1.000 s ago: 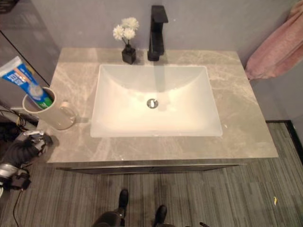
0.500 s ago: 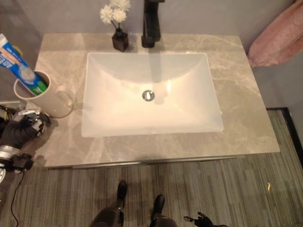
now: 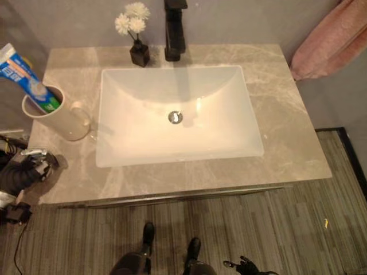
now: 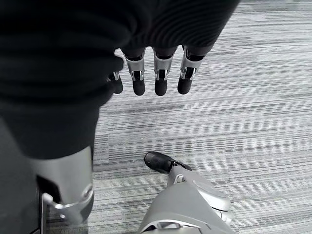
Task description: Put brush and paste in cup on sink, flatten towel.
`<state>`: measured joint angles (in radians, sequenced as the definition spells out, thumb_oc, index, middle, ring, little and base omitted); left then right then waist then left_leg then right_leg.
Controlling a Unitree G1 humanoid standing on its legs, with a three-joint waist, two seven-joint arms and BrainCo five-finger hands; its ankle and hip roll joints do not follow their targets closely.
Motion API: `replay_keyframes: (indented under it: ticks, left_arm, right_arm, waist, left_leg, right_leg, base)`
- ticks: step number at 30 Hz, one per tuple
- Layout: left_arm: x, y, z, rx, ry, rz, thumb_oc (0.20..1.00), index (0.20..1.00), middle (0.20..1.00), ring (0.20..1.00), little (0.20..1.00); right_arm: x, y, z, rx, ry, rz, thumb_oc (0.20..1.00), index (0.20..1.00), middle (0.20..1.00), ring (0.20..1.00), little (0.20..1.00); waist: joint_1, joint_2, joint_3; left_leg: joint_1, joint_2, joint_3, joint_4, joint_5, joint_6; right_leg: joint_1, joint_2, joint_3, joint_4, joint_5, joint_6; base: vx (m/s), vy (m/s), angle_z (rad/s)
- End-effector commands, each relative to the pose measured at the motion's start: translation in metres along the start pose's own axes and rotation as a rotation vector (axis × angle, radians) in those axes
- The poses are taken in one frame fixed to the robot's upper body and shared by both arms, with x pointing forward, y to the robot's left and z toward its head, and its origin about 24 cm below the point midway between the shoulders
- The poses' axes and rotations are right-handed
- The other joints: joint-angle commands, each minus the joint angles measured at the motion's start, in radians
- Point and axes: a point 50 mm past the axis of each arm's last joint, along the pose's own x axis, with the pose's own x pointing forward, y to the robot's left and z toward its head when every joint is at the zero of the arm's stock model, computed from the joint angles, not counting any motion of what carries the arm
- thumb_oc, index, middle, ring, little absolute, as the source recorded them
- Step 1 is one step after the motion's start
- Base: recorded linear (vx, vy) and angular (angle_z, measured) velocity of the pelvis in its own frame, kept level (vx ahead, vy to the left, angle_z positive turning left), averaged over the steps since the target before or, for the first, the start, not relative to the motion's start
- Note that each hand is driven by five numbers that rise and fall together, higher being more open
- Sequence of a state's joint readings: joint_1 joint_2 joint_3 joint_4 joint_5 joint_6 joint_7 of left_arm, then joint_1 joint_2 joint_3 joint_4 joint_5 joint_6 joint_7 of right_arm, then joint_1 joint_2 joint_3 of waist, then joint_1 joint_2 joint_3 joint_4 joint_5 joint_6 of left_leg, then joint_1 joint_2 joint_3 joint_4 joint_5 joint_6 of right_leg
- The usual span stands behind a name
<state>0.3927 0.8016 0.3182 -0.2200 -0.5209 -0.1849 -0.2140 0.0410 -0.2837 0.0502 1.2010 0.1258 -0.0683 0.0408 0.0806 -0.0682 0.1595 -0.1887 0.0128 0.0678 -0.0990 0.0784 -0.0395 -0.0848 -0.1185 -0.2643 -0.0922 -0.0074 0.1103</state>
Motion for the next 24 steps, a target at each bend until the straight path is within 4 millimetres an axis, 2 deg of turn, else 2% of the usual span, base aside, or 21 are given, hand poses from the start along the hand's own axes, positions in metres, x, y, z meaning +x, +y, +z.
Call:
replay_keyframes:
  ticks: [1,8,13,16,24]
  left_arm:
    - [-0.002,0.005,0.016,0.020,-0.061,-0.024,0.200,0.200,0.200,0.200,0.200]
    - [0.008,-0.002,0.017,0.011,-0.085,-0.058,0.200,0.200,0.200,0.200,0.200]
    - [0.018,-0.006,0.020,0.021,-0.109,-0.064,0.200,0.200,0.200,0.200,0.200]
    - [0.027,-0.005,0.021,0.024,-0.131,-0.044,0.200,0.200,0.200,0.200,0.200]
    - [0.038,-0.003,0.016,0.025,-0.142,0.025,0.200,0.200,0.200,0.200,0.200]
  right_arm:
    - [-0.003,-0.008,-0.012,-0.018,0.045,-0.017,1.000,1.000,1.000,1.000,1.000]
    - [-0.003,-0.008,-0.011,-0.033,0.033,-0.010,1.000,1.000,1.000,1.000,1.000]
    - [-0.004,-0.006,-0.017,-0.034,0.059,-0.001,1.000,1.000,1.000,1.000,1.000]
    - [-0.005,-0.004,-0.023,-0.037,0.081,0.005,1.000,1.000,1.000,1.000,1.000]
    - [-0.005,-0.001,-0.023,-0.044,0.079,0.018,1.000,1.000,1.000,1.000,1.000]
  waist:
    - [0.010,-0.012,-0.045]
    - [-0.002,-0.019,-0.055]
    - [-0.019,-0.024,-0.056]
    - [-0.030,-0.029,-0.054]
    - [-0.048,-0.032,-0.052]
  left_leg:
    - [0.019,0.021,-0.054,0.012,-0.082,0.022]
    - [0.024,0.028,-0.041,0.012,-0.082,0.016]
    - [0.016,0.031,-0.033,0.012,-0.081,0.017]
    - [0.009,0.031,-0.024,0.012,-0.083,0.018]
    - [-0.013,0.030,-0.008,0.012,-0.082,0.019]
  right_leg:
    - [0.026,-0.034,-0.047,0.005,0.032,0.052]
    - [0.019,-0.028,-0.041,0.005,0.022,0.047]
    - [0.003,-0.027,-0.029,0.005,0.026,0.046]
    - [-0.015,-0.027,-0.019,0.005,0.034,0.049]
    - [-0.047,-0.031,-0.003,0.005,0.050,0.051]
  base:
    - [0.00,0.000,0.00]
    - [0.00,-0.005,0.00]
    - [-0.01,-0.003,-0.03]
    - [0.00,0.004,-0.05]
    - [0.00,0.010,-0.15]
